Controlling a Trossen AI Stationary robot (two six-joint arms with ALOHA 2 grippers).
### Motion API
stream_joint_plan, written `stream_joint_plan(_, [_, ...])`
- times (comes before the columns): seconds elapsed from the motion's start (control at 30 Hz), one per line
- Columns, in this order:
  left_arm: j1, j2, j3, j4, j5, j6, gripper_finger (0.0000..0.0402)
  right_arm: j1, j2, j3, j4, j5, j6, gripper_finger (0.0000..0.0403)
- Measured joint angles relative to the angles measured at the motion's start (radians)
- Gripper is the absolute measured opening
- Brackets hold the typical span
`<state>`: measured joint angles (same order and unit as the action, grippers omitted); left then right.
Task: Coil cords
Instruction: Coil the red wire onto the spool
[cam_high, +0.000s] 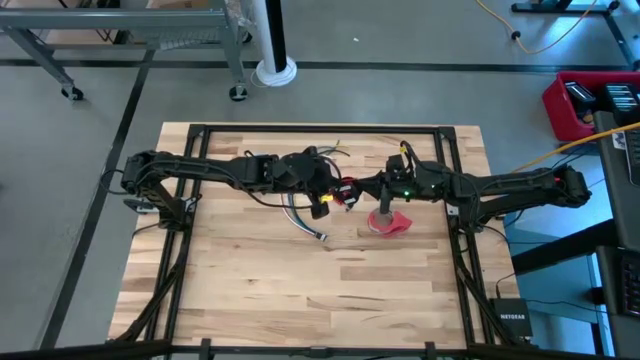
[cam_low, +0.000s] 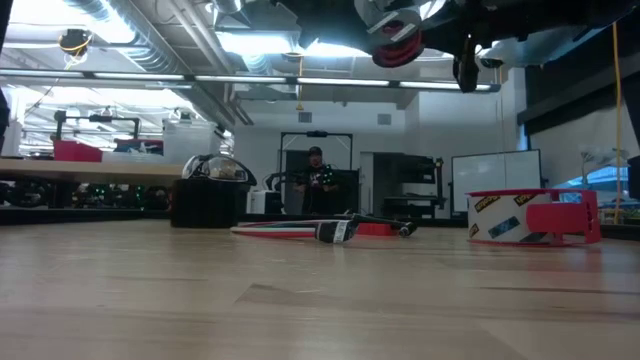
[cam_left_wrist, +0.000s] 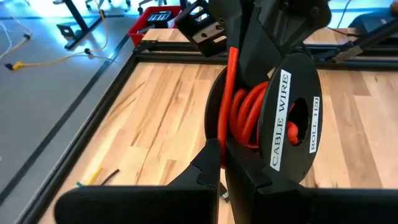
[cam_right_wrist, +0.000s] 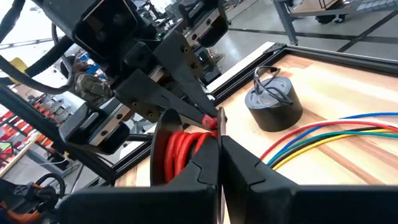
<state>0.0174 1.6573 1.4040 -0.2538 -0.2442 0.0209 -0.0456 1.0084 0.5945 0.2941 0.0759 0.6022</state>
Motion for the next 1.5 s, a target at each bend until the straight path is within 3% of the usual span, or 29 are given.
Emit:
stream_joint_plan(0.43, [0.004, 0.0, -0.001, 0.008, 0.061, 0.091, 0.0002, 0.0, -0.001, 0.0, 0.022, -0.02, -0.008, 0.0007])
stream_joint_plan(0.7, [0.004, -0.004, -0.001, 0.005, -0.014, 0.094, 0.0001, -0.002, 0.0, 0.0, 0.023, -0.008, -0.008, 0.0008])
stream_joint_plan(1.0, [0.004, -0.025, -0.001, -0.004, -0.022, 0.093, 0.0, -0.001, 0.0, 0.002, 0.023, -0.009, -0.006, 0.001])
stream_joint_plan(1.2, [0.004, -0.025, -0.001, -0.02, -0.029, 0.092, 0.0, 0.0, 0.001, 0.002, 0.029, -0.018, -0.005, 0.006])
stream_joint_plan(1.33, [0.004, -0.025, -0.001, -0.023, 0.009, 0.091, 0.0, 0.0, 0.001, 0.003, 0.044, -0.084, -0.002, 0.0085])
stream_joint_plan(1.5, [0.004, -0.025, -0.001, -0.024, 0.016, 0.09, 0.0, 0.0, 0.001, 0.004, 0.051, -0.084, -0.002, 0.0031])
